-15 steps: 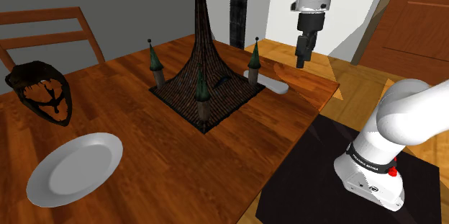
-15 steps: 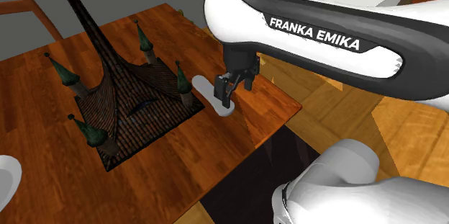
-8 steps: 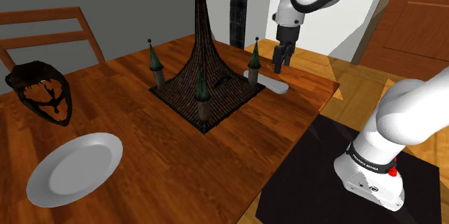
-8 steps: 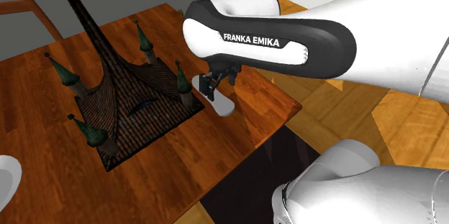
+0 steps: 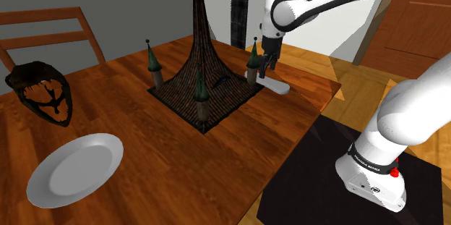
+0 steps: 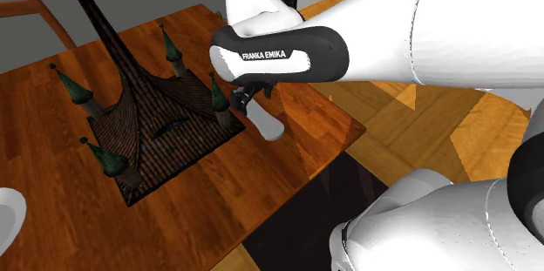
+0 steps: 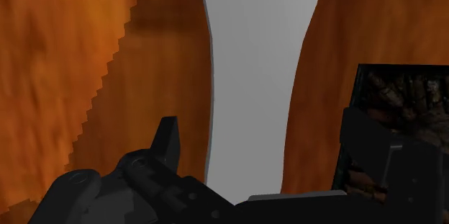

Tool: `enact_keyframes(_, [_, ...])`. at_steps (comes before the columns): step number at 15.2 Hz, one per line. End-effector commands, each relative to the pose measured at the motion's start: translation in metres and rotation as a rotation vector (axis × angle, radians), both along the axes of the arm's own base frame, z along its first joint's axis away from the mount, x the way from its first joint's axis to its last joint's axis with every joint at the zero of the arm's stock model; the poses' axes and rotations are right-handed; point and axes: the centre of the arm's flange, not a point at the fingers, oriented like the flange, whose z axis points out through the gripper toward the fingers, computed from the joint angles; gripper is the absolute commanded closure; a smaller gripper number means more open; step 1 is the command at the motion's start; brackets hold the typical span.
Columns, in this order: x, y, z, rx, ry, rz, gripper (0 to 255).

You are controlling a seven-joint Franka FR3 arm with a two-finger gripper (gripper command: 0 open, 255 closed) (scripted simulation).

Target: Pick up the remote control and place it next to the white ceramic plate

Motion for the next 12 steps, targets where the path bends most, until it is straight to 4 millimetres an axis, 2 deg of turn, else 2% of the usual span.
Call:
enact_keyframes(1, [0.002,0.000,-0.010,-0.002,-0.004,-0.001,0])
enact_keyframes(6, [0.002,0.000,-0.034,-0.002,-0.004,-0.001,0])
enact_keyframes(12, [0.002,0.000,-0.034,-0.002,-0.004,-0.001,0])
